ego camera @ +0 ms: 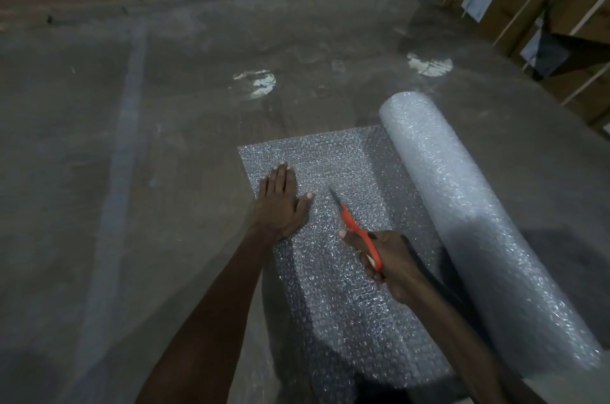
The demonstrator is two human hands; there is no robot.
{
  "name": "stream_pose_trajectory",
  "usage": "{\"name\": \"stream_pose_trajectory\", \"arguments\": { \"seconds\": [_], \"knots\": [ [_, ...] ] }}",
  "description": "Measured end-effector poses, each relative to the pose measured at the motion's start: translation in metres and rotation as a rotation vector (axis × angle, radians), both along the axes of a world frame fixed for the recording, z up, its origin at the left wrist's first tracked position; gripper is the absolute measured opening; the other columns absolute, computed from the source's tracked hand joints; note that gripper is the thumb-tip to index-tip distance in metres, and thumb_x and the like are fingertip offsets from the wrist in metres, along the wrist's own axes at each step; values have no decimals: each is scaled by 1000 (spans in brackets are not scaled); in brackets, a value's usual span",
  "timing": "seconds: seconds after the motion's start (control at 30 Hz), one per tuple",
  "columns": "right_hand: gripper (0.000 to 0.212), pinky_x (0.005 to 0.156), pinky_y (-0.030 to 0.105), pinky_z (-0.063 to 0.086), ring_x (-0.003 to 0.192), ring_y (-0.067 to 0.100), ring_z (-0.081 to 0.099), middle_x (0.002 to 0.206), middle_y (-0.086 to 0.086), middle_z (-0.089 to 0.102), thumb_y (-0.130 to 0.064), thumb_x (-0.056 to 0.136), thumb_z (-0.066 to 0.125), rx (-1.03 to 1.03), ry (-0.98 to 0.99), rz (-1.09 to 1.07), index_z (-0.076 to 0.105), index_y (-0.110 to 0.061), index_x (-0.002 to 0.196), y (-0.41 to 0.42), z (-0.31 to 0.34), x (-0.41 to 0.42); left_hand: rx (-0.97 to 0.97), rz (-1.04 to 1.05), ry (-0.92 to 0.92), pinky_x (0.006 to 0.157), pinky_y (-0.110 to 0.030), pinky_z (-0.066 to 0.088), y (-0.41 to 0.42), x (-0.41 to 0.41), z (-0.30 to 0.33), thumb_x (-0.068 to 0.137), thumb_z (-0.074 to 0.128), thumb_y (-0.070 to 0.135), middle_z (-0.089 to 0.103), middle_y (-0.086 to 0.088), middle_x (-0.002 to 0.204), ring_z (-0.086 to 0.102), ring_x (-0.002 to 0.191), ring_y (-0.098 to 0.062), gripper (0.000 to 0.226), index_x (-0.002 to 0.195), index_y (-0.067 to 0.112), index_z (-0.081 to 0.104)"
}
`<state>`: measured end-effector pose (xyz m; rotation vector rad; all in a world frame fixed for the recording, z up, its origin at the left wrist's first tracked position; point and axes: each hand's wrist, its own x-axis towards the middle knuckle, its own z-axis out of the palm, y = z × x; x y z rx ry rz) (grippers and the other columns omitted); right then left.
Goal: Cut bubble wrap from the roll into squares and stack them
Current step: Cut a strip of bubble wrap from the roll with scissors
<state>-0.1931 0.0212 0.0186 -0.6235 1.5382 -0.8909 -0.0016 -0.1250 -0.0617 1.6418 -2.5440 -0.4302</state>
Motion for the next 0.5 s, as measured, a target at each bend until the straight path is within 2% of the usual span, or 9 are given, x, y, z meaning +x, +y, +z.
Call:
{"name": "stream_pose_trajectory", "arguments": {
  "seconds": [0.13,0.3,0.43,0.5],
  "knots": [
    [35,38,19,30,35,12,40,48,3,51,-33,81,84,-2,-29,3,62,-7,71,-1,0,-1,-4,1,-3,124,-46,-3,0,0,-2,100,9,64,-6,-15,166,-8,154,-28,83,158,5,-1],
    [40,38,19,30,32,11,40,47,3,51,-32,83,82,-3,-42,-22,69,5,90,-9,2,2,1,10,-6,124,-45,-4,0,0,-1,101,10,64,-7,-14,166,-9,154,-27,82,158,6,-2],
    [37,37,19,29,32,11,39,46,4,50,-32,82,83,1,-32,-13,64,-1,74,-11,1,2,4,13,-6,124,-45,-4,1,-1,0,101,11,62,-7,-14,166,-9,154,-27,81,158,6,-1],
    [37,37,19,28,32,11,39,46,4,50,-30,81,84,-3,-25,-8,66,2,83,-11,-2,2,2,10,-8,124,-46,-3,1,0,0,101,10,63,-6,-15,166,-8,154,-27,81,158,6,-1]
  ]
}}
